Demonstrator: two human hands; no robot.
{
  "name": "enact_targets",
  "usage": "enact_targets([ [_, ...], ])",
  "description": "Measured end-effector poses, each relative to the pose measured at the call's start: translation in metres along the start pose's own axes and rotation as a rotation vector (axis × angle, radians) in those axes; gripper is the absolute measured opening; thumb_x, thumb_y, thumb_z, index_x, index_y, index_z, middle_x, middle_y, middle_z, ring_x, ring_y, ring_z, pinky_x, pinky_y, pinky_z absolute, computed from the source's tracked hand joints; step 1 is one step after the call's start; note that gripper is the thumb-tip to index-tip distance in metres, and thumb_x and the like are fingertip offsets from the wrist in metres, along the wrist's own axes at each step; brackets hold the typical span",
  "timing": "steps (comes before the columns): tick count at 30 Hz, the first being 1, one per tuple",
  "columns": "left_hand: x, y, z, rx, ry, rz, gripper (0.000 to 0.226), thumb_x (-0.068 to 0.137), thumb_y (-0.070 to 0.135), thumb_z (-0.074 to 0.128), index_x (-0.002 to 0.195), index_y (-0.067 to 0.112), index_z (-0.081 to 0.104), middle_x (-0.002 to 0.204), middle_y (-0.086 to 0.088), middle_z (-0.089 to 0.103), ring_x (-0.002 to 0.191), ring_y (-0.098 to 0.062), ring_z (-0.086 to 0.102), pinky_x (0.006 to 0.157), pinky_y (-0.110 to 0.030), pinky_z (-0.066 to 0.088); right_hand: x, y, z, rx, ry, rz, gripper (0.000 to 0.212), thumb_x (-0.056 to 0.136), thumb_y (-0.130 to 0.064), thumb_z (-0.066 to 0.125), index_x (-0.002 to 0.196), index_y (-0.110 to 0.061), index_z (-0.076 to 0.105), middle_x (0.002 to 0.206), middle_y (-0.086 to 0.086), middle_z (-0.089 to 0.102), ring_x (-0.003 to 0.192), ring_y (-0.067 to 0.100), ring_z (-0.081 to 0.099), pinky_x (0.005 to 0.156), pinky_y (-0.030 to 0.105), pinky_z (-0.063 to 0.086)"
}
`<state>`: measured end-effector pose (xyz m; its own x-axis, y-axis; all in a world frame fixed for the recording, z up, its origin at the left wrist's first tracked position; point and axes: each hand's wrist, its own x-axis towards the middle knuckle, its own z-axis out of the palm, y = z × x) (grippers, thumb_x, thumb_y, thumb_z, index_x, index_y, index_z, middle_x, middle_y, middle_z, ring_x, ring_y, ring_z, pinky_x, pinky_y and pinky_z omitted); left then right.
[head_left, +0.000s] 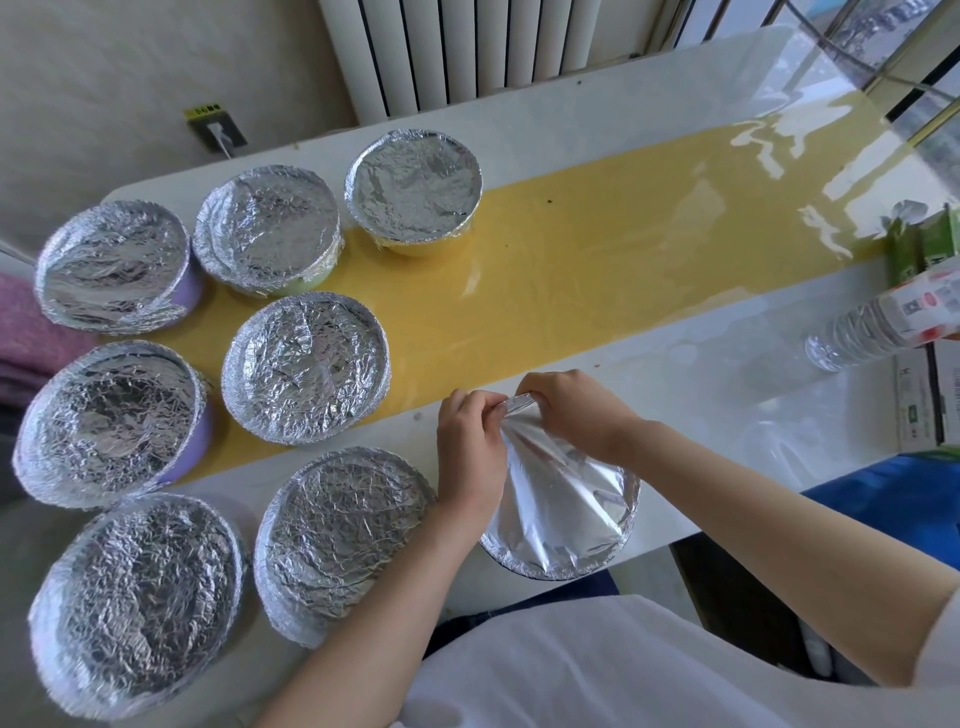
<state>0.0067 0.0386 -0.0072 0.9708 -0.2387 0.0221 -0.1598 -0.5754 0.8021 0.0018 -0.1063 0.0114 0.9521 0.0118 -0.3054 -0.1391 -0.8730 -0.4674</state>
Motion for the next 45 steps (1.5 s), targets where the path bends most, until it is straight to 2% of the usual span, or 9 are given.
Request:
enact_targets([
  [10,-0.005,0.002,0.001,0.025,-0.021,0.031,0.011,0.090,-0.002,0.052,0.088,0.004,0.061,0.089,-0.002,0.049,0.085,-0.022,0.050,0.072,-0.020,0.035,-0.005,0.000,0.002,-0.015,-0.038,-0.092,0.037,0.083,0.006,0.047,0.110,-0.013,0.062,0.102,0.010,0.068,0.093,0.031,0.061,0.073,0.038,0.045],
  [14,-0.009,0.001,0.000,0.006,0.037,0.037,0.011,0.091,-0.002,0.050,0.090,0.004,0.059,0.092,0.003,0.045,0.086,-0.018,0.047,0.076,-0.028,0.040,-0.007,-0.005,-0.003,0.086,0.002,0.024,0.029,0.098,-0.012,0.038,0.115,-0.014,0.061,0.109,0.008,0.068,0.100,0.029,0.060,0.083,0.038,0.046],
  [18,-0.008,0.008,-0.007,-0.051,0.180,0.068,0.011,0.092,-0.001,0.049,0.093,0.004,0.058,0.095,0.001,0.045,0.088,-0.020,0.049,0.077,-0.028,0.041,-0.012,-0.007,-0.021,0.200,0.003,0.117,0.026,0.101,-0.025,0.034,0.085,-0.020,0.054,0.075,0.003,0.061,0.075,0.025,0.051,0.071,0.033,0.038],
  [20,-0.004,0.011,-0.010,-0.049,0.232,0.134,0.012,0.094,0.007,0.046,0.095,0.005,0.058,0.096,-0.001,0.046,0.089,-0.022,0.050,0.078,-0.029,0.042,-0.013,-0.009,-0.030,0.264,0.040,0.099,0.027,0.101,-0.027,0.037,0.101,-0.016,0.061,0.084,0.004,0.063,0.082,0.023,0.053,0.073,0.030,0.035],
  [23,0.001,0.012,-0.015,0.004,0.215,0.256,0.012,0.094,0.012,0.047,0.100,0.010,0.057,0.099,0.001,0.045,0.090,-0.020,0.047,0.079,-0.034,0.044,-0.016,-0.008,-0.035,0.336,0.057,0.085,0.033,0.100,-0.027,0.041,0.126,-0.014,0.056,0.114,0.004,0.064,0.102,0.019,0.055,0.079,0.021,0.034],
  [29,-0.003,0.017,-0.016,0.167,0.155,0.410,0.020,0.092,0.015,0.051,0.105,0.011,0.067,0.095,-0.002,0.054,0.087,-0.019,0.046,0.079,-0.028,0.037,-0.032,-0.001,-0.030,0.479,0.050,0.049,0.032,0.098,-0.029,0.046,0.127,-0.021,0.057,0.120,-0.005,0.063,0.110,0.009,0.054,0.089,0.015,0.035],
  [35,-0.002,0.021,-0.012,0.169,0.157,0.391,0.018,0.088,0.005,0.060,0.102,0.012,0.068,0.089,-0.004,0.058,0.084,-0.020,0.045,0.076,-0.030,0.038,-0.032,0.001,-0.036,0.270,0.111,-0.094,0.030,0.098,-0.014,0.045,0.124,-0.006,0.059,0.121,0.009,0.062,0.111,0.024,0.055,0.089,0.013,0.031],
  [40,0.003,0.019,-0.012,0.172,0.170,0.398,0.021,0.083,0.000,0.064,0.100,0.010,0.070,0.079,-0.005,0.056,0.080,-0.020,0.043,0.074,-0.027,0.034,-0.032,-0.001,-0.032,0.174,0.145,-0.185,0.041,0.093,0.004,0.044,0.129,-0.012,0.055,0.127,0.003,0.059,0.109,0.024,0.059,0.091,0.033,0.044],
  [45,0.003,0.021,-0.011,0.170,0.163,0.395,0.024,0.080,-0.004,0.067,0.099,0.009,0.070,0.076,-0.005,0.054,0.080,-0.020,0.041,0.074,-0.028,0.034,-0.032,-0.002,-0.034,0.142,0.129,-0.179,0.050,0.085,0.012,0.042,0.126,-0.012,0.057,0.124,0.005,0.062,0.107,0.027,0.060,0.088,0.038,0.046],
])
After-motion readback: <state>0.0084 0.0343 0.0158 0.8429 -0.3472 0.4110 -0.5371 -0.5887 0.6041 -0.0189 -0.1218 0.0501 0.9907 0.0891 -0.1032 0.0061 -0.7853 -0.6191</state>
